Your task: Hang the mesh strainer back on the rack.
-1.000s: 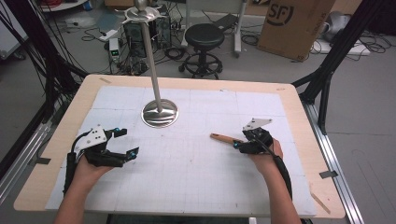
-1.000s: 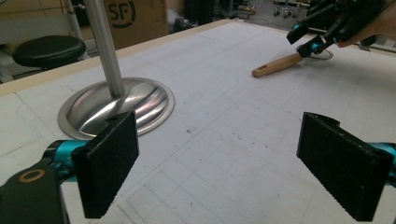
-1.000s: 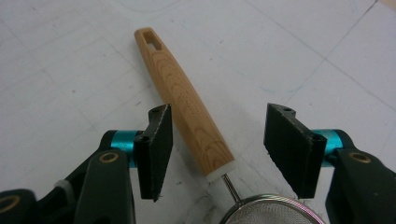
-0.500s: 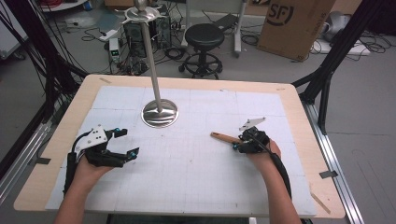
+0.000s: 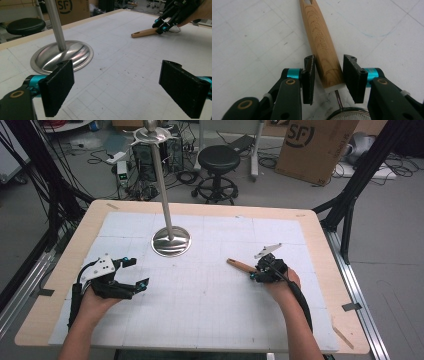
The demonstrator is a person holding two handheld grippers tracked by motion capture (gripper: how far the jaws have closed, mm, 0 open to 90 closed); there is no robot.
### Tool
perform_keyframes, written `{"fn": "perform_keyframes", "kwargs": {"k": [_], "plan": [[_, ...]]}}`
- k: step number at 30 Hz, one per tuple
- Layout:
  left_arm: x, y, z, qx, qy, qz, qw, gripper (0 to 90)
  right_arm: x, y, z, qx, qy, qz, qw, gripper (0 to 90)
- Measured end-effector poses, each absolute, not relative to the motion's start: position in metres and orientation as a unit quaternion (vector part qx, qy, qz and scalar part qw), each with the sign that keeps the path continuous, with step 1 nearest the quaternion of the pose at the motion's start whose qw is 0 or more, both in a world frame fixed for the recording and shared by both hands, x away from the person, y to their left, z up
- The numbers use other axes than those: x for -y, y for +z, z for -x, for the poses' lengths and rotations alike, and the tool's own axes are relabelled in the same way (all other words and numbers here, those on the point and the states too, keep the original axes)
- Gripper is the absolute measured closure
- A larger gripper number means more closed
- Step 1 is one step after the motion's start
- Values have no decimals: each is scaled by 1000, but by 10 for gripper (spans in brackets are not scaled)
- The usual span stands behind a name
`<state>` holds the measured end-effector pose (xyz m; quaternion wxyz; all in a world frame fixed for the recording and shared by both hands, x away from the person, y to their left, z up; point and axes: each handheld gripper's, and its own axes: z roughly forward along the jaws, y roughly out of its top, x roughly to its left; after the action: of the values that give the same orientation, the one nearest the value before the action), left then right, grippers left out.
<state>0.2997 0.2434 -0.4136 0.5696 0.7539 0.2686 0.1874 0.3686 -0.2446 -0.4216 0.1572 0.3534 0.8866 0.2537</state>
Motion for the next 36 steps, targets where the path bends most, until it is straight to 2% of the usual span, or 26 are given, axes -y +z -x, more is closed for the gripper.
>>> {"fn": "perform_keyframes", "kwargs": {"k": [12, 17, 20, 26, 28, 36], "plan": [[-244, -413, -300, -268, 187, -754, 570, 134, 243, -420, -371, -900, 224, -344, 148, 594], [-244, -413, -299, -268, 187, -753, 571, 134, 240, -417, -377, -907, 202, -342, 137, 665], [-244, -413, -299, -268, 187, -753, 570, 134, 239, -417, -380, -904, 202, -354, 130, 677], [-244, -413, -300, -268, 186, -754, 570, 134, 240, -416, -381, -903, 200, -358, 124, 669], [-244, -413, -300, -268, 186, -754, 570, 134, 240, -416, -380, -902, 201, -361, 122, 616], [-244, -413, -300, -267, 187, -755, 568, 134, 237, -414, -383, -911, 183, -353, 110, 618]]}}
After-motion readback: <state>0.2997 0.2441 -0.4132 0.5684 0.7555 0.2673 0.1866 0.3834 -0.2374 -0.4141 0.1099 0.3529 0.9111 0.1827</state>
